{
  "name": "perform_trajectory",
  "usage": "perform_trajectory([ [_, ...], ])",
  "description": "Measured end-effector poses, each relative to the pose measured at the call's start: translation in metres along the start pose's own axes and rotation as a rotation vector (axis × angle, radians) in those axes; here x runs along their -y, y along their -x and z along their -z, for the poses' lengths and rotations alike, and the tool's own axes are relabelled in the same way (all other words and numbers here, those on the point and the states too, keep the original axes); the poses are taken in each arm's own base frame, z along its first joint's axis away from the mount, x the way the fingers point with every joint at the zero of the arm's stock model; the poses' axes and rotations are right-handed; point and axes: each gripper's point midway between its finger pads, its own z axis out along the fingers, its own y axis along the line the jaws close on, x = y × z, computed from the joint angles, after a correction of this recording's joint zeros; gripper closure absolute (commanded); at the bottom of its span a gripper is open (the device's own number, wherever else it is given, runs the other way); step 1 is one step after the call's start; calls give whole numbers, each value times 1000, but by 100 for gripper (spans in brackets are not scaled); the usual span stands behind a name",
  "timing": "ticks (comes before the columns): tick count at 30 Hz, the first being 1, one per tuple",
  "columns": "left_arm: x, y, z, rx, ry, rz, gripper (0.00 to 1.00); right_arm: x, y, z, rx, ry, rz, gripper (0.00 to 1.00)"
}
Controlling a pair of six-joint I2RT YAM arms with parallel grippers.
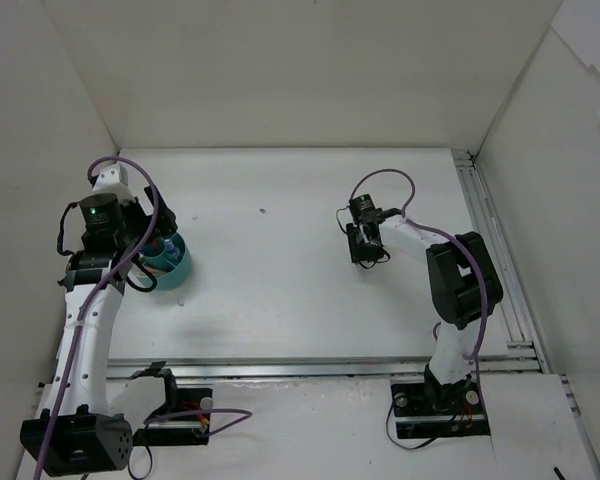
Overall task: Sort the stationery into containers
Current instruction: Pick up the stationery from the center of the board.
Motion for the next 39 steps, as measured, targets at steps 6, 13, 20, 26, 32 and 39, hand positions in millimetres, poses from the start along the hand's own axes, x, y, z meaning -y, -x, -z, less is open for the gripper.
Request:
perform_trajectory([
  [6,13,-3,0,-15,-58,-15,0,-5,-1,5,1,18,58,96],
  [13,96,-35,-12,-150,-414,-103,0,-41,14,59,132,236,141,96],
  [20,199,-89,-19,-359,-788,-189,0,-88,34,152,387,542,257,94],
  [26,255,-110,-17,-431,-971,-187,0,-115,33,181,459,676,326,93],
  [32,281,-116,-15,-473,-1064,-152,3,-129,24,182,451,730,355,93],
  [39,291,-123,-10,-494,-1075,-148,33,-134,30,185,482,721,347,93],
])
